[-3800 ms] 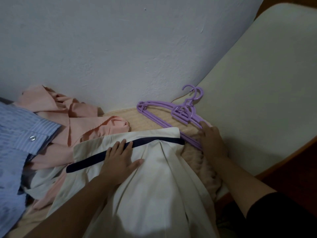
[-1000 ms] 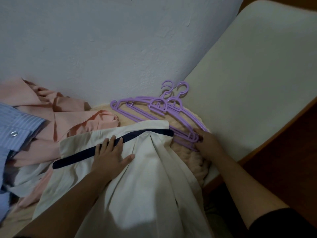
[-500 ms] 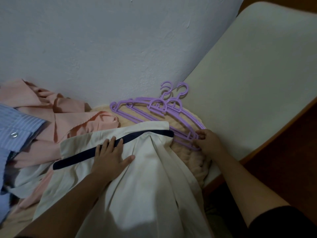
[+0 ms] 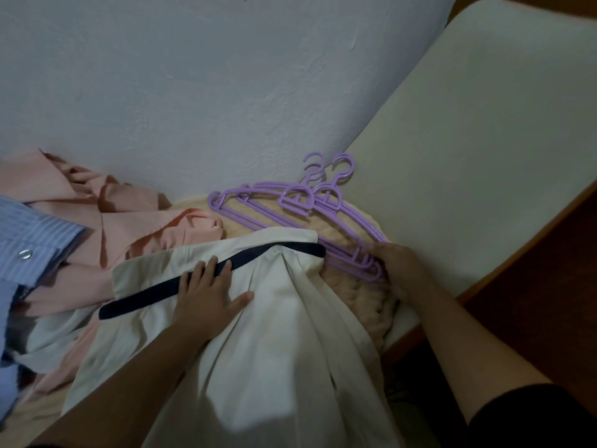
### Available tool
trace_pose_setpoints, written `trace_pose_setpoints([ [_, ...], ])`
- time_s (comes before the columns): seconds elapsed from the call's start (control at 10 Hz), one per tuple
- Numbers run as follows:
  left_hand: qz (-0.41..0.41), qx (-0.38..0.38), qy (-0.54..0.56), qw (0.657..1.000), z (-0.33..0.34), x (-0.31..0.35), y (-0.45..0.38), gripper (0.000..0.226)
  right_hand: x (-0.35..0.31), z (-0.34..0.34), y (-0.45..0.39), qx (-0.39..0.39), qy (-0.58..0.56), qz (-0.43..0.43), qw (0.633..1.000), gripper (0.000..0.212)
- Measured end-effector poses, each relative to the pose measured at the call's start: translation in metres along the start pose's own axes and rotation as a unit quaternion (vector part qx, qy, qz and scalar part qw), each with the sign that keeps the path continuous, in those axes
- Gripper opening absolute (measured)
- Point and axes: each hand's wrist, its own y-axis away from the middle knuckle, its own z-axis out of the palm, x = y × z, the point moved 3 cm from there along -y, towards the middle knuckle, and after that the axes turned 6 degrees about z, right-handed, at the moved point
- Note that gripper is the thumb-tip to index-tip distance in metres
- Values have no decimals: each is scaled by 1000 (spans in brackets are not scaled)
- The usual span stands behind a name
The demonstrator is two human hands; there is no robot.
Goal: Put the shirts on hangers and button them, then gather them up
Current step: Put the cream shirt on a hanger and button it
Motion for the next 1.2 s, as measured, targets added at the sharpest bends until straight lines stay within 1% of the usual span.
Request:
trace_pose_setpoints([
  [0.1, 0, -2, 0, 1000, 1, -1, 0, 108, 0, 3, 0, -46, -41, 25, 998, 20],
  [0.2, 1, 4, 6, 1000, 1, 0, 0, 108, -1, 4, 4, -75, -30, 21, 997, 22],
  [0.3, 0, 2, 4, 1000, 1, -1, 0, 108, 2, 1, 1, -10, 42, -12, 999, 17],
  [0.4, 2, 8, 6, 1000, 1, -1, 0, 107, 3, -2, -1, 56, 125, -60, 989, 16],
  [0.5, 2, 1, -2, 1000, 1, -1, -1, 107, 4, -4, -2, 76, 141, -65, 985, 9],
  [0.6, 2, -2, -5, 1000, 2, -1, -1, 108, 7, -6, -7, 88, 150, -55, 983, 15],
  [0.7, -1, 1, -4, 1000, 4, -2, -1, 107, 6, -4, -6, 85, 125, -43, 988, 6],
  [0.8, 1, 3, -5, 1000, 4, -2, -1, 107, 8, -5, -7, 83, 106, -40, 990, 16],
  [1.1, 6, 13, 8, 1000, 4, -3, 0, 106, 9, -6, -10, 107, 127, -54, 985, 4],
  [1.2, 7, 11, 3, 1000, 5, -3, 0, 106, 12, -8, -13, 122, 141, -54, 981, 7],
])
